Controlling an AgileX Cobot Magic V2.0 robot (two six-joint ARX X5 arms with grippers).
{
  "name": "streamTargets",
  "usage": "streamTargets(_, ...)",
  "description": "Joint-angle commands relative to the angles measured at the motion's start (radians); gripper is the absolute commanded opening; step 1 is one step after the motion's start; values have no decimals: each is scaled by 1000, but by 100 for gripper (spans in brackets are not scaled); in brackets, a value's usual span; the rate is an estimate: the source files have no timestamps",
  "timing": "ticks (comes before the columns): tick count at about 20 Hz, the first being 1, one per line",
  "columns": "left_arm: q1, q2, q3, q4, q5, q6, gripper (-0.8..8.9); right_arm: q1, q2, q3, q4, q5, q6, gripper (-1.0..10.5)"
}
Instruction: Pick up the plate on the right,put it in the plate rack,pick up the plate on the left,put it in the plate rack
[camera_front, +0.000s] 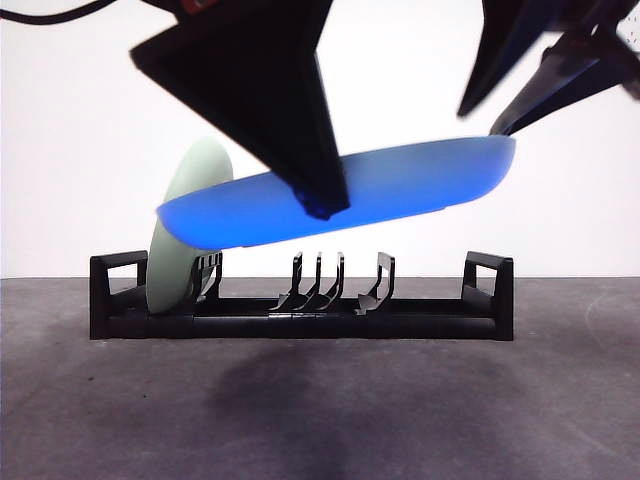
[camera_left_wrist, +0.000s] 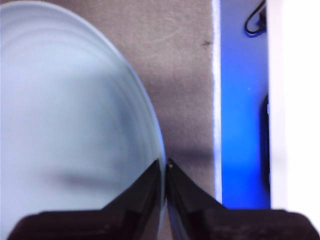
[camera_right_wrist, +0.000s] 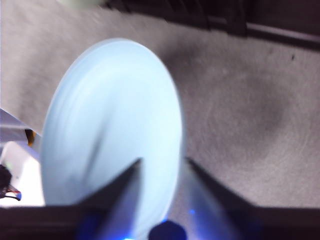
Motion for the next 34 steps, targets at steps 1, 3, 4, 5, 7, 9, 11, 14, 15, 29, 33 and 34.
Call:
streamTargets(1,-3,3,-3,66,13,-32,-9,-16,-47,-1,21,0,-10,347)
streamTargets(3,-1,3,-3,128,13,-74,-9,-34,-106,-1,58,1,-10,346)
streamTargets(4,3,3,-3,163,13,-102,-9,-46,-141,-1,84,17,-9,346)
streamTargets(5,10,3,-3,200,13,-130,-9,-57,-179,-1,109,53,-8,344)
streamTargets(7,34,3,-3,276,19,-173,-9,-76,-258,-1,150,157,-8,343)
streamTargets(9,77,3,-3,364,85,-203,-9,-84,-335,-1,180,249,-8,343)
streamTargets(11,143,3,-3,459,207,-256,-9,-84,-405,-1,199,336,-8,343)
streamTargets(14,269,3,-3,615,388,-373,-9,-84,-487,-1,202,431,-8,343)
streamTargets(15,306,3,-3,664,434,-407,-9,-84,-503,-1,201,448,-9,343)
streamTargets(29,607,128,-3,1137,697,-792,-9,-84,-555,-1,198,468,-8,343)
streamTargets(33,643,180,-2,1203,697,-824,-9,-84,-555,-1,198,468,-8,343)
streamTargets(34,647,195,5,1206,697,-824,-9,-84,-555,-1,198,468,-8,342)
